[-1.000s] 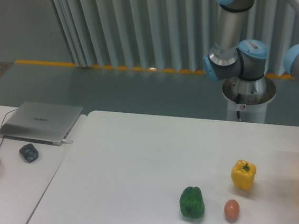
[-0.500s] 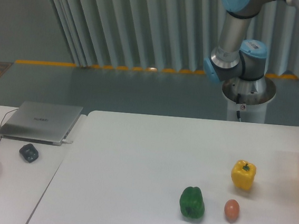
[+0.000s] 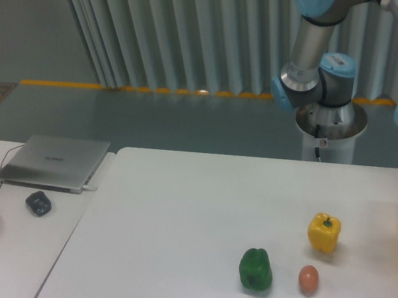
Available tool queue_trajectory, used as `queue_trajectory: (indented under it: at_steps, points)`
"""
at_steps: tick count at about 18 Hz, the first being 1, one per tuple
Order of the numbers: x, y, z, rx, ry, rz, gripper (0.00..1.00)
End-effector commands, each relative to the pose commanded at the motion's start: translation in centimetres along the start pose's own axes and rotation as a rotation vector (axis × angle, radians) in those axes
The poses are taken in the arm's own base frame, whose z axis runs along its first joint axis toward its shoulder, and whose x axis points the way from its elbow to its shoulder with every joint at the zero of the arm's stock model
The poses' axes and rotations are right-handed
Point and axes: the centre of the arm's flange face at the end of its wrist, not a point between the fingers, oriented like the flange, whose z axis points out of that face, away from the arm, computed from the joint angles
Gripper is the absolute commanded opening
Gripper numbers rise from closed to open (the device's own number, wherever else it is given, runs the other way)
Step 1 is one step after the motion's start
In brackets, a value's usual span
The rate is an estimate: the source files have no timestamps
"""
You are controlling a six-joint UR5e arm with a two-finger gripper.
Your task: Place the red peppers in a basket
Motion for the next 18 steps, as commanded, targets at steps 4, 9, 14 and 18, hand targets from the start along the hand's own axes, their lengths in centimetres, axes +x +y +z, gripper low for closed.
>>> queue_trajectory:
  at_steps: [4,9,14,18]
  points:
    - [2.8,-5.0,-2.6,0.010,-0.004,0.081,1.00]
    - [5.3,-7.2,-4.2,0.000,0.082,0.148,1.00]
    - [8.6,-9.6,-5.2,-0.011,0.197,0.219,1.00]
    - [10.4,-11.4,-5.6,0.038,0.225,0.241,1.00]
